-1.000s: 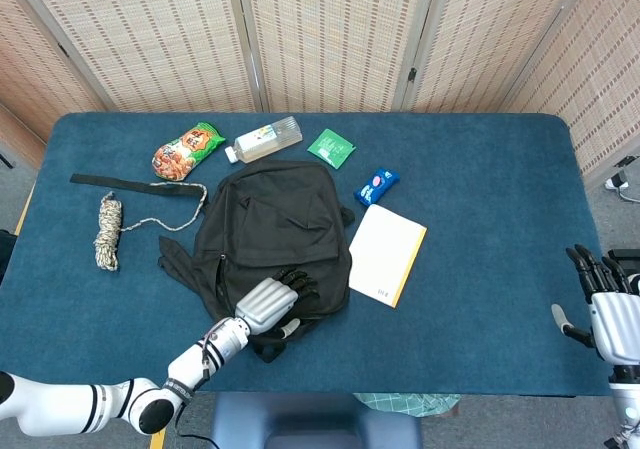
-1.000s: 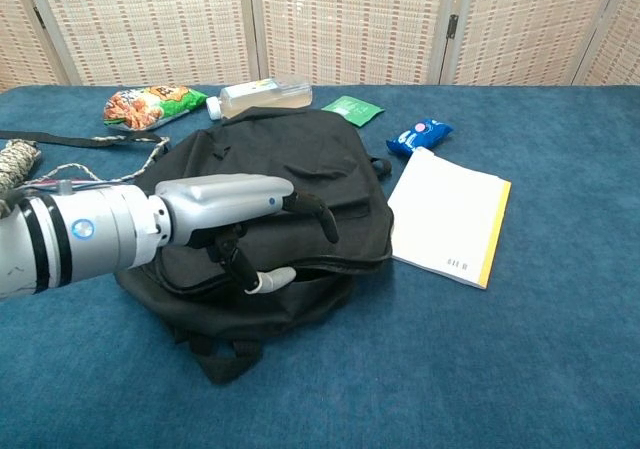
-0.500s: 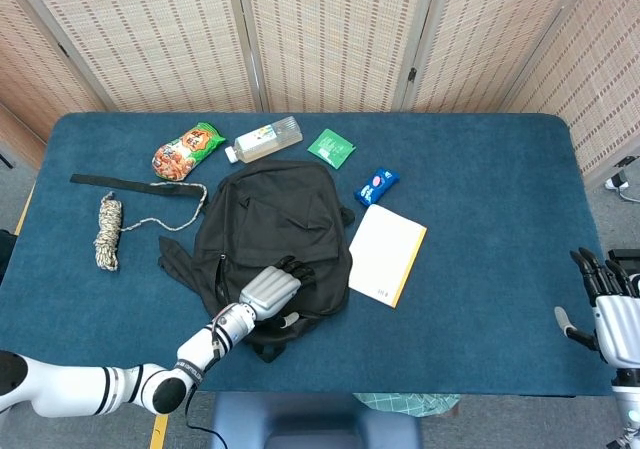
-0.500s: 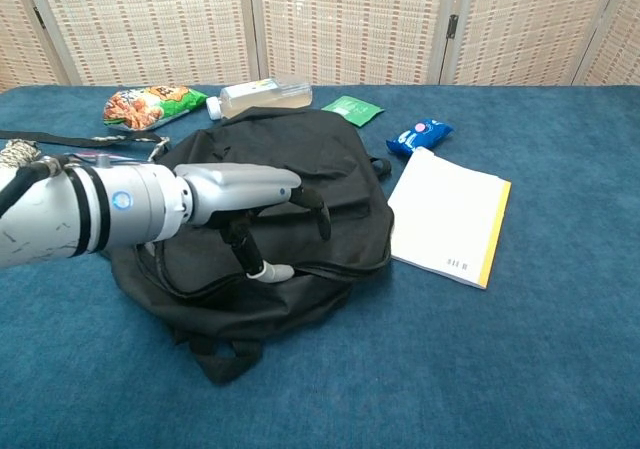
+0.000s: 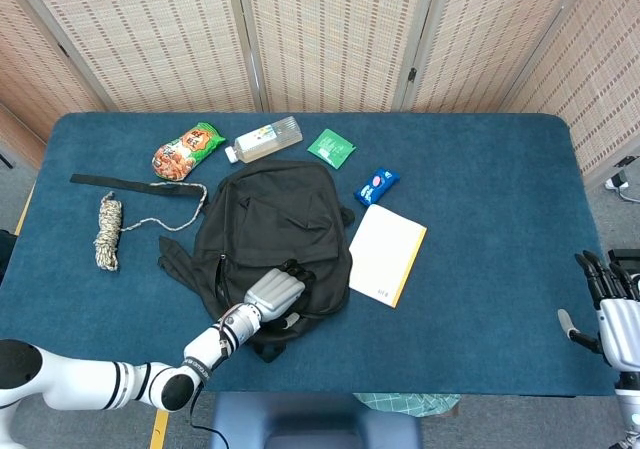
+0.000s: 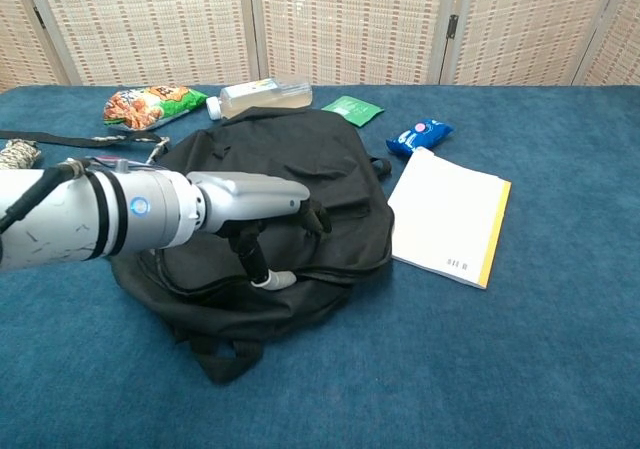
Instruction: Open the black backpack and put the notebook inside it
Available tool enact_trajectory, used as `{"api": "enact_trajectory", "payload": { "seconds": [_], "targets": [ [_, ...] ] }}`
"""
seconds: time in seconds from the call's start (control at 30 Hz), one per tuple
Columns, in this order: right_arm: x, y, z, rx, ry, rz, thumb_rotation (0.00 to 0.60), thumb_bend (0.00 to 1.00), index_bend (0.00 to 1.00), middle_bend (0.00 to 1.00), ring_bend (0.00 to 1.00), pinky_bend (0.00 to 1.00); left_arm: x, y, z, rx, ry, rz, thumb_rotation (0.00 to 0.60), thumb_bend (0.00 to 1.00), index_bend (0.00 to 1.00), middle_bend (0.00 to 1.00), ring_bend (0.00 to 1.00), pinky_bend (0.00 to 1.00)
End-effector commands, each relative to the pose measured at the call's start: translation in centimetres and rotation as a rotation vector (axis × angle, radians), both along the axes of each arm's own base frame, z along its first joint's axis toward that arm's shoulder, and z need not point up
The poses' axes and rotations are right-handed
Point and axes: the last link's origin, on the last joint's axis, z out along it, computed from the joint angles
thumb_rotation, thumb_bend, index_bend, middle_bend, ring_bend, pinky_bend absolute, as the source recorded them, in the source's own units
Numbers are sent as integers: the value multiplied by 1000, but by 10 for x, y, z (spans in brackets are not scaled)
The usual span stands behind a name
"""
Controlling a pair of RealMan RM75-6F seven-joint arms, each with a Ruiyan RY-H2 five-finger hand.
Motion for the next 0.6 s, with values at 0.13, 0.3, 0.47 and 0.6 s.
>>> {"api": "enact_trajectory", "payload": {
  "seconds": [0.13, 0.3, 0.47, 0.6],
  "targets": [
    [-1, 1, 0, -2, -1, -1, 600, 397, 65, 76, 160, 83, 1, 2, -2, 0, -60, 43, 600, 394, 665, 312, 204, 0],
    [-1, 1, 0, -4, -3, -1, 600, 398, 66, 75, 163, 83, -1, 5, -1, 16, -113, 85, 600, 453, 693, 354, 239, 0],
    [0, -1, 1, -5, -3, 7, 600, 397, 66, 76, 160, 83, -3, 10, 8, 45, -184, 135, 600, 501, 703, 373, 258, 0],
    [1, -1, 1, -7, -3, 15, 600, 397, 65, 76, 158, 83, -9, 15, 21, 72, -251, 184, 600, 566, 705, 384, 268, 0]
  ]
}}
